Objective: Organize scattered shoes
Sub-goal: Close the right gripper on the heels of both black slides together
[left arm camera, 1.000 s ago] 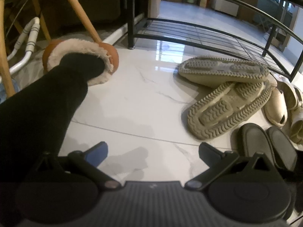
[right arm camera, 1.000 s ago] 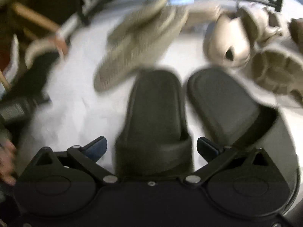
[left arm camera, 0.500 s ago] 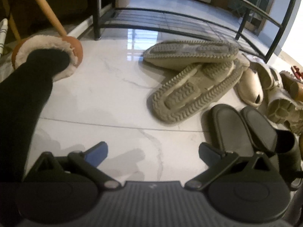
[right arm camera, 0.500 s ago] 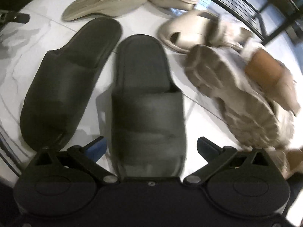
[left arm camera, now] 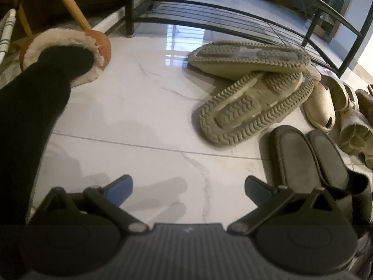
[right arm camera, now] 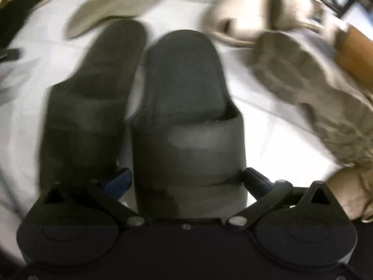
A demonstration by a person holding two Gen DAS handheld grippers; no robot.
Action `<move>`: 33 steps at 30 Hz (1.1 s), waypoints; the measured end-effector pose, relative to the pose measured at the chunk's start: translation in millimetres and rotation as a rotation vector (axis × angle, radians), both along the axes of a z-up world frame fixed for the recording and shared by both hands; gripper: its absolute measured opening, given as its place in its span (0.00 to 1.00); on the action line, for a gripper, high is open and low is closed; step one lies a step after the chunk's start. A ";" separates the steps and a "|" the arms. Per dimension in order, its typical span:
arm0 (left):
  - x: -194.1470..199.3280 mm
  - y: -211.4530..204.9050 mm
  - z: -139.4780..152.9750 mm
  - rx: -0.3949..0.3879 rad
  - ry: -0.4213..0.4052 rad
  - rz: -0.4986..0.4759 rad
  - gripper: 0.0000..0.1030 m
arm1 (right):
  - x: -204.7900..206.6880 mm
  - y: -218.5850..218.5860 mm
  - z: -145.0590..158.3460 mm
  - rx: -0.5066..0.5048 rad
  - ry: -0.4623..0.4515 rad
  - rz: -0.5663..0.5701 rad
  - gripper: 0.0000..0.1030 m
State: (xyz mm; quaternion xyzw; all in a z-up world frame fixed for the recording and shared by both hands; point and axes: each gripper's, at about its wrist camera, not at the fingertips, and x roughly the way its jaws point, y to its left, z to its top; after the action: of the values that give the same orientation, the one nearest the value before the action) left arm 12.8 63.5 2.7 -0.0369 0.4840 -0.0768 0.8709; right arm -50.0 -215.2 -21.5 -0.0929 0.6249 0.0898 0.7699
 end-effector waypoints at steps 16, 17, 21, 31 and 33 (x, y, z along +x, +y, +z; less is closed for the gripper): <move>-1.5 11.4 7.8 -0.049 -0.020 0.048 0.99 | -15.5 -19.4 33.6 0.218 -0.195 -0.437 1.00; -0.7 11.7 7.6 -0.057 -0.017 0.051 0.99 | -23.7 -22.5 36.9 0.242 -0.200 -0.470 1.00; 1.6 9.3 5.4 -0.069 0.001 0.042 0.99 | -49.4 -3.4 31.5 0.259 -0.036 -0.396 1.00; 1.0 10.8 6.3 -0.070 -0.008 0.050 0.99 | -20.9 33.1 -10.7 0.041 0.100 -0.294 0.96; 1.8 14.8 5.8 -0.079 -0.002 0.067 0.99 | -11.3 25.8 -16.0 0.077 0.084 -0.379 1.00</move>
State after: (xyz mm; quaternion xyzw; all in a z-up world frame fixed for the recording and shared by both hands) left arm 14.6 78.3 8.6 -0.0874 0.4780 -0.0665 0.8715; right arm -61.3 -189.4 -37.4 0.0598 0.6590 -0.0290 0.7492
